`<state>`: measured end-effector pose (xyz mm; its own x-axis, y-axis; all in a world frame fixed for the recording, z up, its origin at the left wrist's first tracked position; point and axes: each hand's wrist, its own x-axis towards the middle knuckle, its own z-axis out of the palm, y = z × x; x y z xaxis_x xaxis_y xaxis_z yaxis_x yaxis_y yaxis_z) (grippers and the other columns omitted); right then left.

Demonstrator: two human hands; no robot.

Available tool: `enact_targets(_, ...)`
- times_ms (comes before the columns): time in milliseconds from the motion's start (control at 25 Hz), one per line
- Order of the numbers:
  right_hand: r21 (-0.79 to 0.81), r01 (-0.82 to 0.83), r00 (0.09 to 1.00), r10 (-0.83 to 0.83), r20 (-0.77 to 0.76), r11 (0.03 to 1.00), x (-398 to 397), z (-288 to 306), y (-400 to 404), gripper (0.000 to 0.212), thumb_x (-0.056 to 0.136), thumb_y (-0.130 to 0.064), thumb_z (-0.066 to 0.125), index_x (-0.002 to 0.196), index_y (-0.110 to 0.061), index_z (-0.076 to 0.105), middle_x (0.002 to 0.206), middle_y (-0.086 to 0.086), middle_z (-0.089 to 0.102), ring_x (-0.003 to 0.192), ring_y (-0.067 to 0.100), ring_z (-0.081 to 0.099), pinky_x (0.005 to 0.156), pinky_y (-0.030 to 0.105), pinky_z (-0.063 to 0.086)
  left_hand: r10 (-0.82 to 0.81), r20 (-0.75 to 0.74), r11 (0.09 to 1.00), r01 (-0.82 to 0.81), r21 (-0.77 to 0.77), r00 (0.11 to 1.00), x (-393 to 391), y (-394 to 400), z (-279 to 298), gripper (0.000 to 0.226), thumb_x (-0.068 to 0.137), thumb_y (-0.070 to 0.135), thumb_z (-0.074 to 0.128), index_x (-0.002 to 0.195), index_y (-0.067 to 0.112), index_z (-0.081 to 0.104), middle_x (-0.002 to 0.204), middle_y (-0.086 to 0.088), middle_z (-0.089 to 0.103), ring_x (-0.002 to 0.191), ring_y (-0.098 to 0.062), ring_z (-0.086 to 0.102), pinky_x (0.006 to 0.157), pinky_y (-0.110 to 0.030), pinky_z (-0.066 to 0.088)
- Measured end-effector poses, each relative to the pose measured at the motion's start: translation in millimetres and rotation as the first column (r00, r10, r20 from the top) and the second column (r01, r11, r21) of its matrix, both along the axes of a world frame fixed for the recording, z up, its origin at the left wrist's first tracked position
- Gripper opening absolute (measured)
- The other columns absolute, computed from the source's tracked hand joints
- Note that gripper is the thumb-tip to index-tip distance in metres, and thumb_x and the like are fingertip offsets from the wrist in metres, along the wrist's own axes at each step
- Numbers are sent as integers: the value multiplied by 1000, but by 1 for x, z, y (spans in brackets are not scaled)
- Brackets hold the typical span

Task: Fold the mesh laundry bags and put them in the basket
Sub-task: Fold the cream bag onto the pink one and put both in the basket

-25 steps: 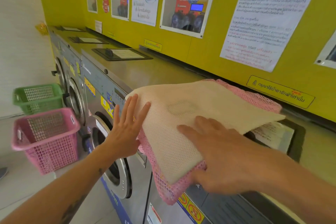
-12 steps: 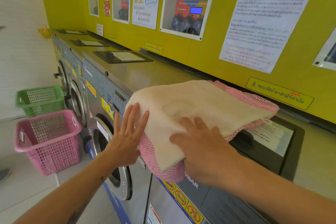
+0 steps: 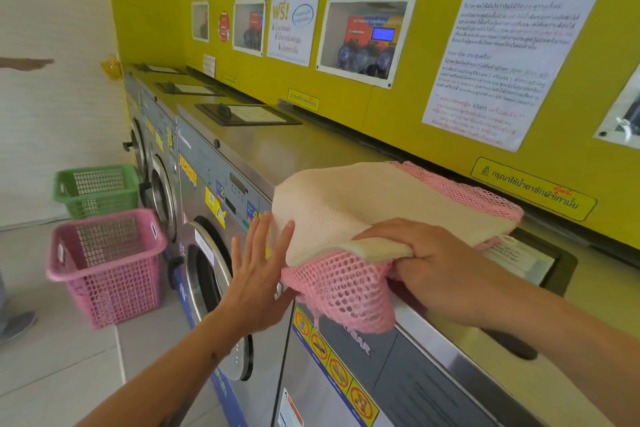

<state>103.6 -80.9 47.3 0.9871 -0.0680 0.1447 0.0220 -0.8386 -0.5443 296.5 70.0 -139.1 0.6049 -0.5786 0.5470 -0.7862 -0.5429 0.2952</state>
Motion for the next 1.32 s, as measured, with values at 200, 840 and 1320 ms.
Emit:
enact_targets(200,-162,-128,985,106,-136,979,-35,3,-32,56,89,1,52,119,-43,66,141,-17,38,125,-2,37,95,-4,20,-82,120,984,100,-147,989,-11,3,18,62,76,13,65,133,22,46,154,-16,34,142,-40,31,104,-65,33)
enact_targets(840,329,52,955,-143,260,943,-104,33,-96,35,78,-11,71,108,-29,70,98,-8,77,94,14,72,77,40,54,-209,-503,966,256,25,839,-118,65,237,29,97,21,49,109,37,70,107,13,73,101,-3,66,101,-39,44)
enact_targets(1320,564,295,822,-506,261,771,-2,80,-136,12,84,-11,69,84,-17,79,90,-15,72,79,3,68,75,37,60,-231,-535,967,134,-215,813,1,-42,277,35,78,38,67,102,15,74,106,-8,73,97,-26,68,91,-45,52)
